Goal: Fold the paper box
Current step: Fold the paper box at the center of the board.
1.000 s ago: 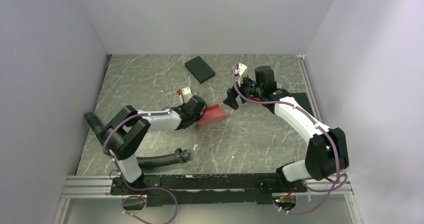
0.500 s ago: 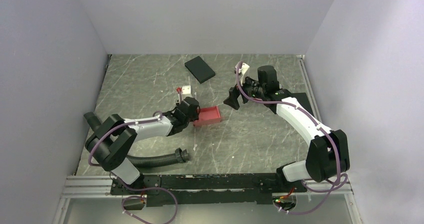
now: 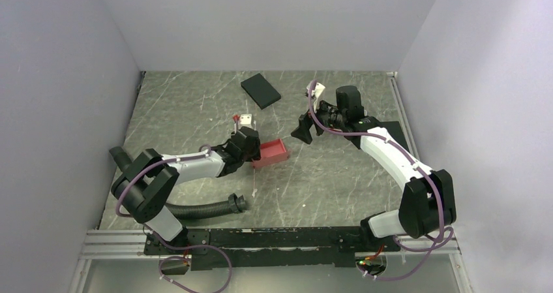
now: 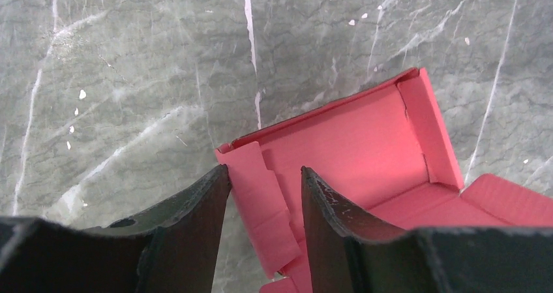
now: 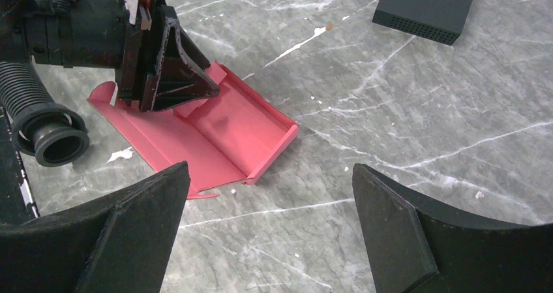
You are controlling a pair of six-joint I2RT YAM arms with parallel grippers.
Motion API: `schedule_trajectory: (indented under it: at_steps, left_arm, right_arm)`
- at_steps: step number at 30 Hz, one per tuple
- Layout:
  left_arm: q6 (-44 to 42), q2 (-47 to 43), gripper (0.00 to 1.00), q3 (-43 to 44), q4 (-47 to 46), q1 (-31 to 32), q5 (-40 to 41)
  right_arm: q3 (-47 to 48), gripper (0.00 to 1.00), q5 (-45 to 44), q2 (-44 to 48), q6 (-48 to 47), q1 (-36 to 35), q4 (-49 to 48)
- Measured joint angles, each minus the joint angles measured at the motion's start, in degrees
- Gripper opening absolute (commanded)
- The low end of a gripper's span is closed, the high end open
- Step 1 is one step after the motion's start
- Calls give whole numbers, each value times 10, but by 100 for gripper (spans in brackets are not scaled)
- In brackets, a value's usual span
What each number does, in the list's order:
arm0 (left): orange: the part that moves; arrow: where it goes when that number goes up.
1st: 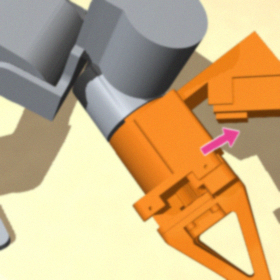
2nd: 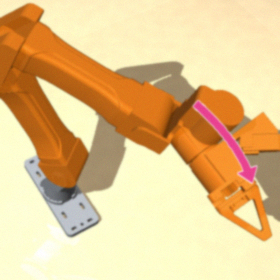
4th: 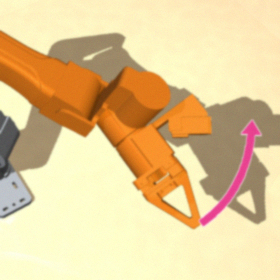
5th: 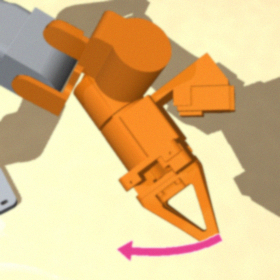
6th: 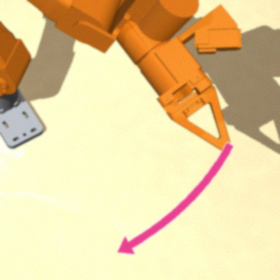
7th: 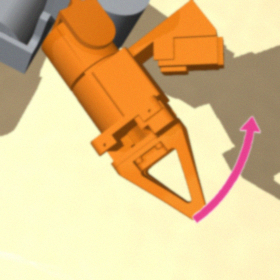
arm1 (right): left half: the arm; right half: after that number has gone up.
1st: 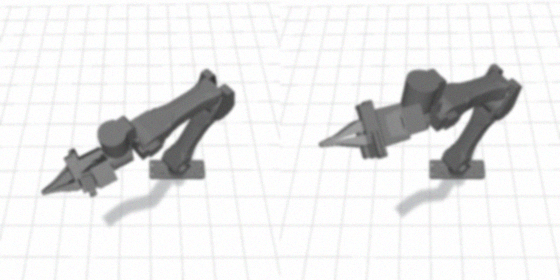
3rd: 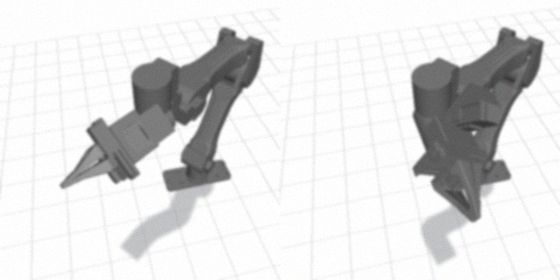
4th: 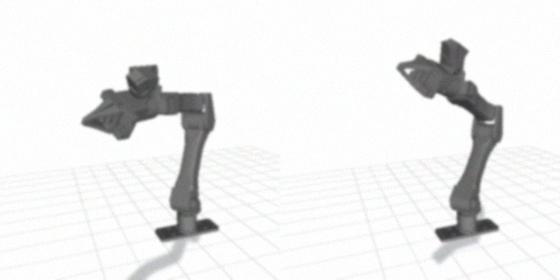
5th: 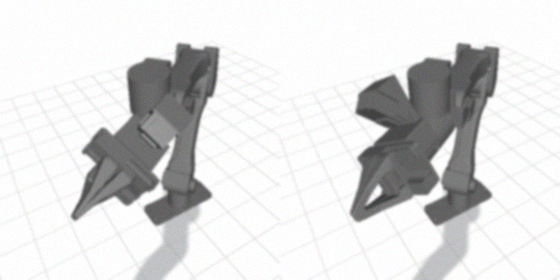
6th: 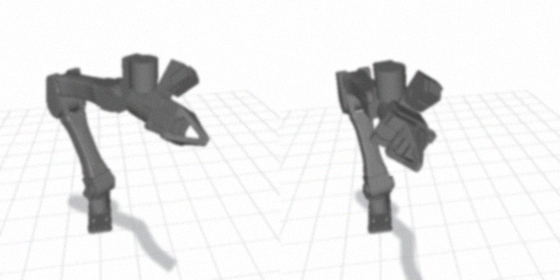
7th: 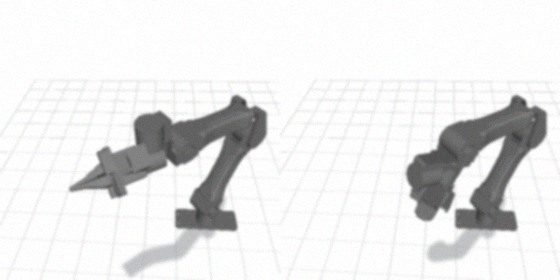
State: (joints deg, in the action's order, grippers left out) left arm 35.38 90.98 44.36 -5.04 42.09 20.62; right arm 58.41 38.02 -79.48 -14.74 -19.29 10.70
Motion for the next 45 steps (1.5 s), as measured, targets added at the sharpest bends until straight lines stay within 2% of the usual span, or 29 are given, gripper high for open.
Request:
schedule_trajectory:
  at_steps: [11, 16, 25, 34, 36, 40, 45]
  left_arm:
    - [35, -1, 53, -36, -20, -37, -63]
    - [44, -16, 49, -48, -25, -49, -94]
    - [60, -15, 34, -48, -44, -55, -140]
    - [60, 11, 32, -48, -59, -59, -163]
    - [60, 19, 25, -47, -71, -59, -169]
    - [58, 34, 2, -43, -88, -60, -179]
    - [56, 37, 0, -40, -91, -61, -184]
  right_arm:
    - [0, 100, 0, 0, 0, 0, 0]
    - [0, 100, 0, 0, 0, 0, 0]
    - [0, 100, 0, 0, 0, 0, 0]
    - [0, 100, 13, -11, 5, 0, 0]
    - [0, 100, 16, -19, 9, 0, 0]
    - [0, 100, 20, -34, 15, 0, 0]
    - [0, 100, 24, -37, 17, 0, 0]
